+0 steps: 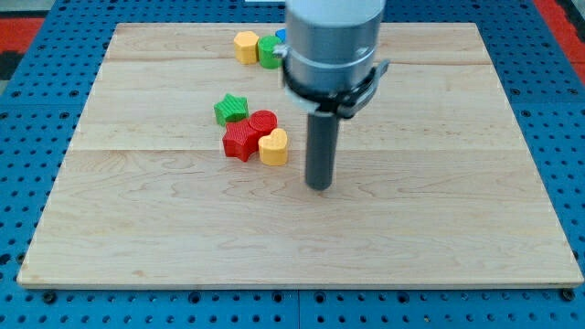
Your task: Move the yellow heart to the bottom right of the green circle
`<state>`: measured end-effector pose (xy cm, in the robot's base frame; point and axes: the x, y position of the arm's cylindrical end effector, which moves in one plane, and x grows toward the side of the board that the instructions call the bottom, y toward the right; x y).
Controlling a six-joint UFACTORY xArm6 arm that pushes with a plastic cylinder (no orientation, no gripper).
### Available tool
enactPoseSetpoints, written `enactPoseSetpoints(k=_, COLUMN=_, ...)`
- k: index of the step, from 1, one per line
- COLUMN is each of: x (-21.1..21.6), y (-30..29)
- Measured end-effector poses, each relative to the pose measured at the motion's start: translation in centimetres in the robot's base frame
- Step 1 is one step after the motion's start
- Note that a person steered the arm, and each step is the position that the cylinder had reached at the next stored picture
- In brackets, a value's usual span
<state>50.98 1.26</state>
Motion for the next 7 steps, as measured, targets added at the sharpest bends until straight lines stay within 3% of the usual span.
enactPoseSetpoints(k=1, x=-0.2, y=-5.8)
enactPoseSetpoints(k=5, x=-14.7, y=-1.1)
enactPoseSetpoints(k=7, x=-15.0, y=-9.0)
